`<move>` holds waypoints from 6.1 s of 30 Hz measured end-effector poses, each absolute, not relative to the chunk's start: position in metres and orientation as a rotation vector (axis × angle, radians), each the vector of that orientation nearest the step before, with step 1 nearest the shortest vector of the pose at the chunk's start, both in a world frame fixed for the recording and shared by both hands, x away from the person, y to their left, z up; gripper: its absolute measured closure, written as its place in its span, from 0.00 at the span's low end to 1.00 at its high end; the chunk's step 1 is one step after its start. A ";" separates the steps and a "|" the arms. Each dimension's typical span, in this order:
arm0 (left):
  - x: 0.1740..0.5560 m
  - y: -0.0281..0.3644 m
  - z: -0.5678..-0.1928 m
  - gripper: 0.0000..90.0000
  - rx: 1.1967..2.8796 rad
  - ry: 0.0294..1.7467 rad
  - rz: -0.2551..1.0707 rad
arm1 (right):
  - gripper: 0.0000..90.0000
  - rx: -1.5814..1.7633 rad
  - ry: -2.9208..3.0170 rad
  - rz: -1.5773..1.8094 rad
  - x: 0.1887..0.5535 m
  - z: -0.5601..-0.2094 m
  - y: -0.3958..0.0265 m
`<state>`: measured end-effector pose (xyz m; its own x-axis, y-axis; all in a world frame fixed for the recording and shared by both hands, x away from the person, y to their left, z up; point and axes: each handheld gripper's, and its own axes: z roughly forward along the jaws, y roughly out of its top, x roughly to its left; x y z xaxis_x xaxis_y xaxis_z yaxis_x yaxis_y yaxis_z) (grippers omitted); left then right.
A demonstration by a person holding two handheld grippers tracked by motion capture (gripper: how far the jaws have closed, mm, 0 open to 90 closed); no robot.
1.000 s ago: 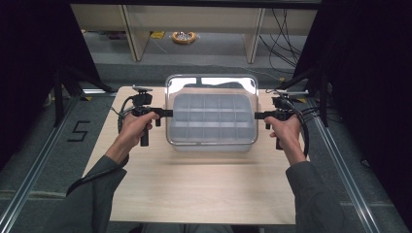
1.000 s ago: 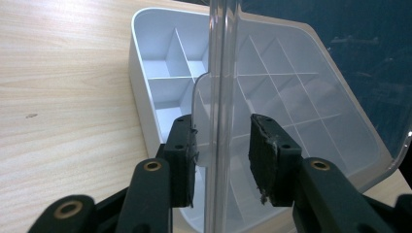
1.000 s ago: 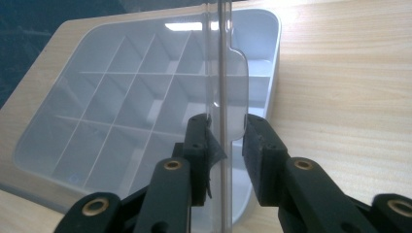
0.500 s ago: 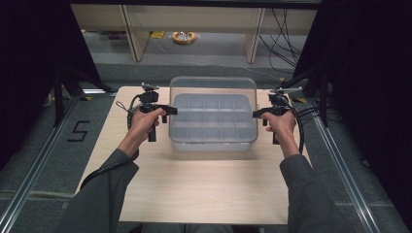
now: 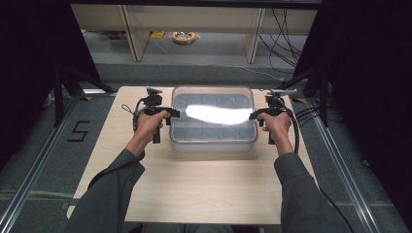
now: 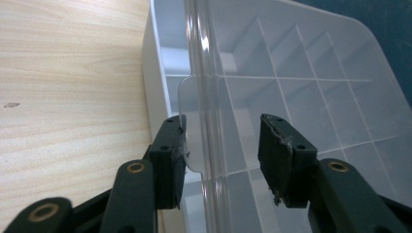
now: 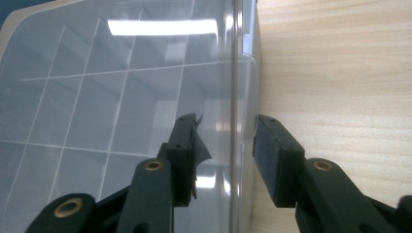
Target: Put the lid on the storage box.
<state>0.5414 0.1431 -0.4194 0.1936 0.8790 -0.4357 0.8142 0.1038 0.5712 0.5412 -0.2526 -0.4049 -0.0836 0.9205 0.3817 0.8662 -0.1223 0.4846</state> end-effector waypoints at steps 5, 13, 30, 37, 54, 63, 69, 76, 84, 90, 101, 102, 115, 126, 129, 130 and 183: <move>0.544 0.142 -0.425 0.57 1.693 1.630 0.089 | 0.67 2.070 2.022 0.998 0.544 -0.412 -0.254; 0.547 0.141 -0.426 0.57 1.681 1.636 0.094 | 0.63 2.085 2.017 1.001 0.545 -0.419 -0.254; 0.547 0.140 -0.429 0.57 1.727 1.633 0.209 | 0.63 2.100 1.994 1.015 0.545 -0.425 -0.255; 0.549 0.146 -0.435 0.54 1.698 1.666 0.126 | 0.61 2.090 1.996 1.015 0.543 -0.423 -0.253; 0.551 0.149 -0.437 0.56 1.645 1.653 0.102 | 0.52 1.962 2.083 0.855 0.545 -0.414 -0.231; 0.552 0.150 -0.438 0.55 1.654 1.658 0.084 | 0.52 1.880 2.092 0.828 0.549 -0.414 -0.231; 0.546 0.147 -0.438 0.55 1.701 1.626 0.108 | 0.51 1.902 2.097 0.850 0.544 -0.418 -0.234; 0.547 0.145 -0.439 0.54 1.689 1.631 0.125 | 0.49 1.906 2.090 0.906 0.540 -0.420 -0.236; 0.552 0.143 -0.437 0.54 1.673 1.646 0.142 | 0.53 1.864 2.003 0.882 0.548 -0.423 -0.230; 0.555 0.144 -0.439 0.53 1.661 1.660 0.136 | 0.56 1.865 1.989 0.932 0.556 -0.424 -0.233; 0.550 0.149 -0.436 0.46 1.653 1.672 0.094 | 0.50 1.938 1.994 0.936 0.546 -0.411 -0.244; 0.549 0.150 -0.435 0.46 1.647 1.674 0.091 | 0.50 1.938 1.994 0.936 0.546 -0.411 -0.244; 0.539 0.151 -0.434 0.51 1.691 1.634 0.037 | 0.53 2.036 2.055 0.980 0.528 -0.421 -0.240; 0.543 0.145 -0.438 0.51 1.696 1.648 0.056 | 0.46 2.007 2.064 0.983 0.535 -0.425 -0.237; 0.543 0.145 -0.438 0.51 1.697 1.647 0.056 | 0.44 2.010 2.051 0.977 0.536 -0.425 -0.235; 0.543 0.146 -0.438 0.51 1.695 1.647 0.055 | 0.44 2.016 2.048 0.978 0.536 -0.425 -0.235; 0.423 0.166 -0.430 0.27 1.821 1.331 0.174 | 0.32 1.597 2.155 1.232 0.434 -0.401 -0.228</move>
<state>0.4230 0.1662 -0.4303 0.4237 0.8346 -0.3521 0.7161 -0.0705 0.6944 0.4340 -0.2279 -0.4010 -0.4018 0.8617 0.3098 0.7039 0.0743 0.7064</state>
